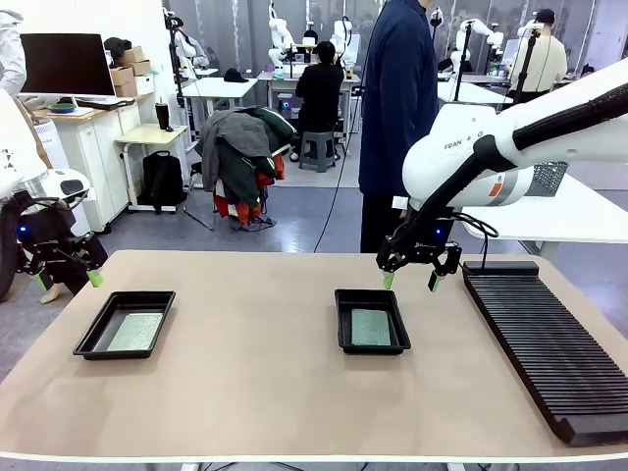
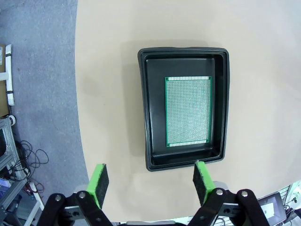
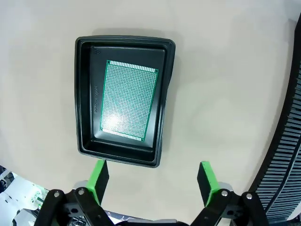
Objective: Inspect and transfer BCBs to ESD trays.
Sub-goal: Pick up the Blank PCB from the PCB Rack and place it in the right ESD tray, then pick up the ESD tray and place it on the left side of the table.
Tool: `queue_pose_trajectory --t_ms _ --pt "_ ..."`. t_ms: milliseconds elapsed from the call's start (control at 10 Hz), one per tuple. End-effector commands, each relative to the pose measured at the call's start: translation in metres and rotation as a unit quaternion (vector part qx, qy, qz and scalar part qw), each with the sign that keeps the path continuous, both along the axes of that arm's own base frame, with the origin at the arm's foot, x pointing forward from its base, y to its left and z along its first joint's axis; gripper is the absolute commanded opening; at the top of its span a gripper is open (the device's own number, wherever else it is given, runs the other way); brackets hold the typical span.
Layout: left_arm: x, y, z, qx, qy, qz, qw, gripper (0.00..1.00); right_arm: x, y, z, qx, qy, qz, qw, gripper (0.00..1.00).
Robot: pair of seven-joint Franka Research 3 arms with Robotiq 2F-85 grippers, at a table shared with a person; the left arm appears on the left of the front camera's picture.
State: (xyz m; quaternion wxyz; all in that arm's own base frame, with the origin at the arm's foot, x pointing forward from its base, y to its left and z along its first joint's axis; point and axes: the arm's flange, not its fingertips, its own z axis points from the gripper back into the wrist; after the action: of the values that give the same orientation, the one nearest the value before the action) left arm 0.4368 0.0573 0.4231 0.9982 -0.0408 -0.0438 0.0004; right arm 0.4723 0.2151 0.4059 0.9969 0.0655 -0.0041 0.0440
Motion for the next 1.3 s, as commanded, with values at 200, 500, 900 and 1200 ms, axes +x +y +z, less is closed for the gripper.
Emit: queue_pose_trajectory --t_ms 200,500,900,1200 --pt "0.0004 0.0013 -0.0012 -0.006 -0.001 -0.007 1.0 0.96 -0.0008 0.001 -0.0014 0.004 -0.002 -0.002 1.0 1.0" --pt "0.0004 0.0013 -0.0012 -0.006 -0.001 -0.007 1.0 0.96 -0.0008 0.001 -0.0014 0.004 -0.002 -0.002 1.0 1.0" --pt "0.0004 0.0013 -0.0012 -0.006 -0.001 -0.007 1.0 0.96 -0.0008 0.001 -0.0014 0.004 -0.002 -0.002 1.0 1.0" --pt "0.0004 0.0013 -0.0012 -0.006 -0.001 -0.007 1.0 0.96 -0.0008 0.001 -0.0014 0.004 -0.002 -0.002 1.0 1.0"
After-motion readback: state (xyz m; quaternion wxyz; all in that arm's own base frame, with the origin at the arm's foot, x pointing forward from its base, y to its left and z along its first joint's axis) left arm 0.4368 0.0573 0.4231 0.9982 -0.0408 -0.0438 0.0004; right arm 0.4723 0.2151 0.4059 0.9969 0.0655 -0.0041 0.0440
